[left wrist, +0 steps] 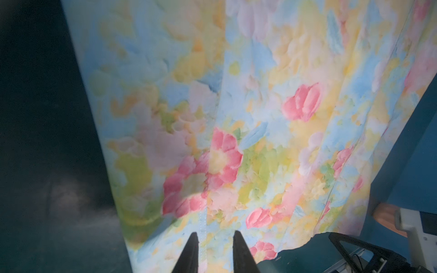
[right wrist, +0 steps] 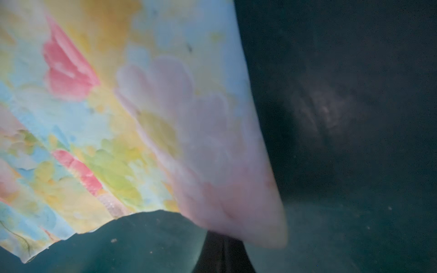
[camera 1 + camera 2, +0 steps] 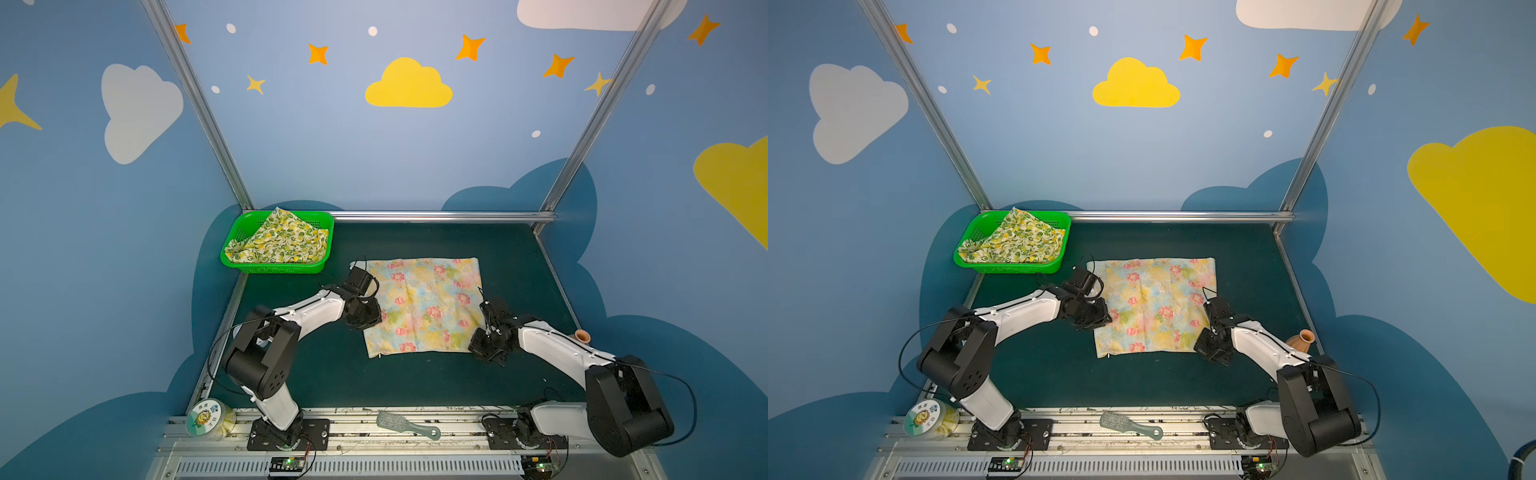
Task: Fold and stack skirts
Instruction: Rotate the skirt at the top-center of the table.
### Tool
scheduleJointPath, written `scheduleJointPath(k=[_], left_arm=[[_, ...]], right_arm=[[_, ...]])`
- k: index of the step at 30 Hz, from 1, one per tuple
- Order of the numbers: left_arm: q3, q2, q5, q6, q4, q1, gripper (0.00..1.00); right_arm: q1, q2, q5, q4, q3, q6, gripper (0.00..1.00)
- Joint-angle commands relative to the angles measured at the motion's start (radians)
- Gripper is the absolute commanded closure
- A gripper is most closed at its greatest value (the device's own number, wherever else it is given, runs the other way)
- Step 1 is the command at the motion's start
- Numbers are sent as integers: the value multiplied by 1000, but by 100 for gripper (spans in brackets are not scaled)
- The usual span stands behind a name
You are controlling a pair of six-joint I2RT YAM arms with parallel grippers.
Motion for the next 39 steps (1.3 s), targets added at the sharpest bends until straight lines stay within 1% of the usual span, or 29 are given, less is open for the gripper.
scheduleJointPath(k=[1,6,11,19,27,30,33,39], left_arm=[[-4,-26,2,7,-18,8,73],[-45,-17,-10,2,-3,8,73],[-100,-21,-13,-33,57,8,74],[-87,49,-9,-54,112,-25,75],[-46,120,12,-80,136,-71,77],[-20,145,20,-83,131,-96,77],[0,171,28,-85,132,-125,78],[31,234,78,-106,153,-169,79]], right_arm=[[-15,34,29,34,15,10,100],[-39,93,59,84,40,1,100],[-74,206,71,98,166,-43,100],[-135,414,51,121,360,-102,100],[-175,550,-42,135,525,-165,100],[-175,544,-56,136,537,-165,100],[-174,500,-66,126,513,-158,100],[-174,341,-74,119,383,-137,100]])
